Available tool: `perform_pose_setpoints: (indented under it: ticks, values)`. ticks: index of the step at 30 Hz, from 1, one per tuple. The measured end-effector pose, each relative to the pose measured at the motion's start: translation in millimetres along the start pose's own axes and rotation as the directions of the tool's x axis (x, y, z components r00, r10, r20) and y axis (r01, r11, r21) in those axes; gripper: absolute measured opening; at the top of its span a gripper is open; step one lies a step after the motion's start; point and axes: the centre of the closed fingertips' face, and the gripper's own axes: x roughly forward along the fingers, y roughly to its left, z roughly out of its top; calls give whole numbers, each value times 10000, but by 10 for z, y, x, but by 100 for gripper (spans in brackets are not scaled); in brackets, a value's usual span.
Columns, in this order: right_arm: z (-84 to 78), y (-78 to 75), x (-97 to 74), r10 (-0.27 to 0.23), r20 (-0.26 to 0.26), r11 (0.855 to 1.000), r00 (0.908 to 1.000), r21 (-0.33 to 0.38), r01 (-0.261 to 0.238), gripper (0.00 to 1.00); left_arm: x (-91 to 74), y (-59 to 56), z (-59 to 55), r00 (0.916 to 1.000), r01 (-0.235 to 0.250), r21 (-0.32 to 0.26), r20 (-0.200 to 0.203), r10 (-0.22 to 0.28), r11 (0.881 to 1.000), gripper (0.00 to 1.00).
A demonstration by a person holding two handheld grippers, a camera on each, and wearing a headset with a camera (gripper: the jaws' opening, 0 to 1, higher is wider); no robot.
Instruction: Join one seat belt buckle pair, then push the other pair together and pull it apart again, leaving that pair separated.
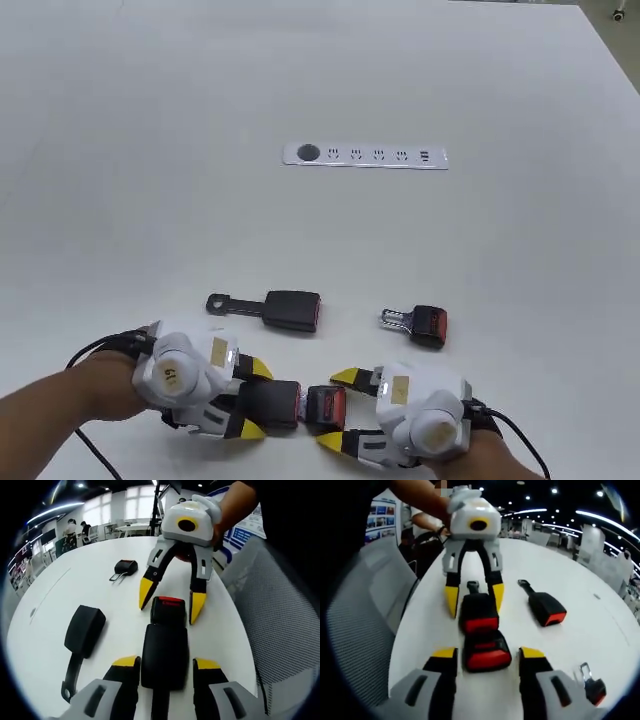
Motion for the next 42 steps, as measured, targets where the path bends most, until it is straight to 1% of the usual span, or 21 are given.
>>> perform_pose_setpoints:
  ticks: [2,3,5,7,8,10,11,12,14,18,19,21,22,24,27,28,30,33,36,40,42]
  values:
    - [66,9,1,3,359,9990,9994,448,-19,65,-19,22,-32,9993,-252,158,-276,257,9996,52]
    - [99,-9,-20,-84,461,9988,9989,491,61,66,-26,-12,-38,9992,-218,158,-322,223,9996,55]
    - [114,-24,-46,-169,466,9989,9988,451,148,68,-67,-32,-8,9994,-277,165,-193,280,9995,60]
    - [129,-46,-68,-226,514,9971,9984,733,188,74,-122,-10,67,9984,-557,222,85,555,9982,64]
    - [139,-52,-89,-267,566,9968,9980,763,223,77,-146,-1,91,9979,-637,169,147,634,9978,66]
    - [173,-101,-151,-438,733,9967,9963,713,386,77,-202,43,134,9959,-868,75,247,865,9962,69]
    - [176,-126,-172,-461,736,9963,9962,762,404,77,-224,65,143,9949,-986,142,248,982,9950,70]
    - [180,-159,-208,-555,739,9954,9957,818,495,78,-262,110,163,9926,-1191,271,259,1185,9925,70]
    - [179,-212,-273,-622,779,9952,9950,797,560,80,-320,168,224,9897,-1375,95,423,1369,9905,73]
    - [146,-344,-402,-794,699,9933,9944,901,730,81,-406,305,278,9839,-1723,114,510,1715,9850,78]
    - [139,-381,-432,-878,696,9924,9937,921,813,81,-432,362,288,9815,-1852,57,502,1847,9827,79]
    - [117,-446,-483,-954,647,9915,9933,950,890,82,-467,431,318,9777,-2019,100,605,2010,9794,81]
    - [102,-497,-527,-1006,638,9907,9929,987,940,82,-490,491,343,9752,-2102,0,702,2097,9777,81]
    - [82,-582,-589,-1098,658,9894,9918,1031,1027,83,-516,571,371,9725,-2196,-25,788,2191,9756,82]
    - [24,-698,-659,-1242,500,9873,9910,1055,1184,83,-537,668,393,9699,-2320,26,765,2311,9727,83]
    - [-7,-753,-694,-1310,439,9858,9904,1114,1254,83,-544,732,399,9683,-2356,-69,840,2354,9718,83]
    - [-52,-843,-746,-1385,367,9841,9897,1169,1334,83,-550,823,467,9625,-2449,-387,1104,2477,9688,83]
    - [-120,-960,-813,-1437,242,9822,9893,1256,1396,83,-537,945,499,9587,-2596,-336,1115,2617,9651,83]
    - [-198,-1086,-875,-1477,115,9792,9890,1422,1446,83,-483,1038,494,9582,-2622,-316,1102,2641,9645,84]
    - [-294,-1189,-923,-1391,-65,9786,9903,1525,1384,81,-399,1086,462,9641,-2478,-275,919,2493,9684,84]
    - [-367,-1230,-927,-1208,-229,9780,9924,1687,1229,80,-361,1126,448,9645,-2489,-303,827,2506,9681,84]
